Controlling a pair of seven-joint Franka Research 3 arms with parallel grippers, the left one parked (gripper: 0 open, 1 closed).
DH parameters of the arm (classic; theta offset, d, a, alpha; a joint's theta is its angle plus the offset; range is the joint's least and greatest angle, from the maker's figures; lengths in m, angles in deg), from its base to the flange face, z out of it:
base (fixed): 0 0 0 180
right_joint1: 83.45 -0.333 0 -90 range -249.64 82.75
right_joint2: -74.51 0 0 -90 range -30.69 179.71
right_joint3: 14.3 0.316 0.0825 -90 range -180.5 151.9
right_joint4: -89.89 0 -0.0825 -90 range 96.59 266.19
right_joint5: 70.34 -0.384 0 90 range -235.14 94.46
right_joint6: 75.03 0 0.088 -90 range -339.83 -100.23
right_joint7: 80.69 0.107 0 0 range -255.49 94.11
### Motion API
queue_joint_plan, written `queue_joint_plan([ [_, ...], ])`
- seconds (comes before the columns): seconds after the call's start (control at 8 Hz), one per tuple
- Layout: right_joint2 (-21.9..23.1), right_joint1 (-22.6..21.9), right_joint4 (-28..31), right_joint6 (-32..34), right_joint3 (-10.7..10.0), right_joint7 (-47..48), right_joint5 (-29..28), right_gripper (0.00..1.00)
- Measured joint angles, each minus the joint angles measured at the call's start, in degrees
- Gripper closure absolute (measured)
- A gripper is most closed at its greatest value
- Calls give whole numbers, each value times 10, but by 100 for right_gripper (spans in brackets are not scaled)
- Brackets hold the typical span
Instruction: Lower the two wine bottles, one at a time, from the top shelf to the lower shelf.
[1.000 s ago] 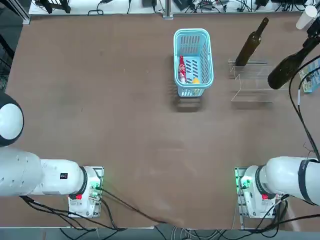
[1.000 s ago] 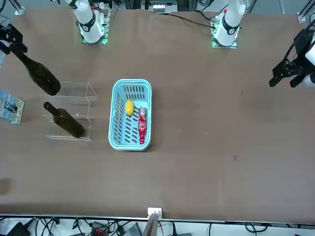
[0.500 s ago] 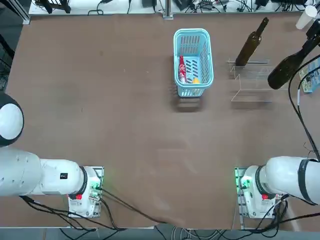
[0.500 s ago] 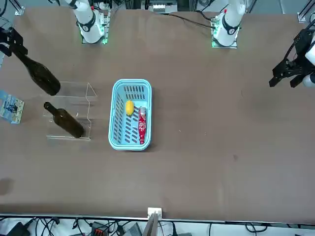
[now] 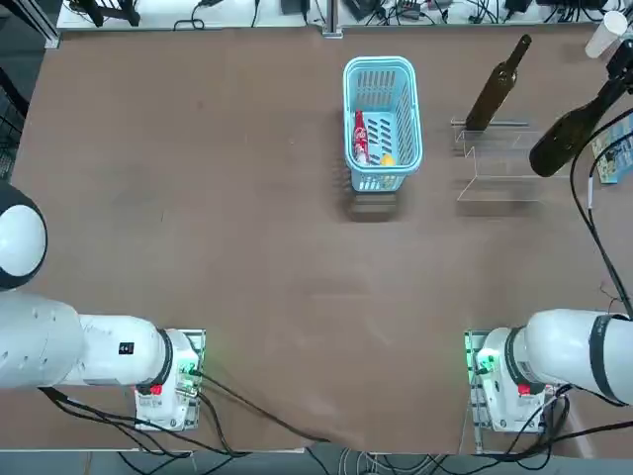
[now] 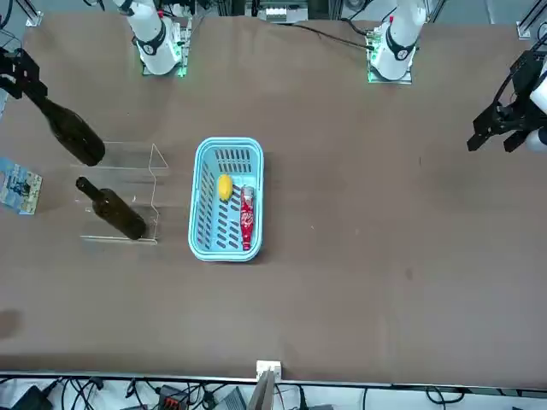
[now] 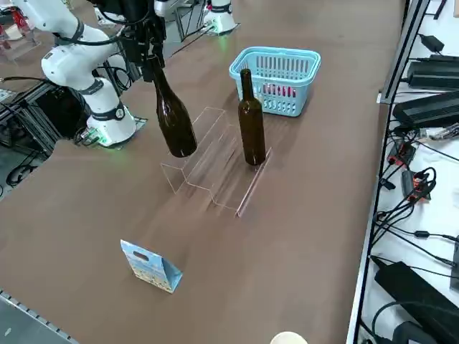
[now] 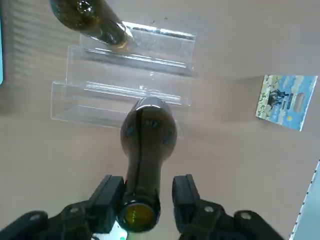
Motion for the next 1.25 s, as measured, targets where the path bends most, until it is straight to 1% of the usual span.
queue_joint_plan([
  [0.25,0,0,0,0,1,0,0,56],
  [0.38,0,0,0,0,1,0,0,60],
  [0.75,-1,0,-1,-1,2,0,0,60],
  [0.88,-7,0,-8,-2,3,-4,0,60],
  [1.0,-26,0,-27,-6,3,-19,0,60],
  [1.25,-95,0,-98,-9,3,-54,-1,60],
])
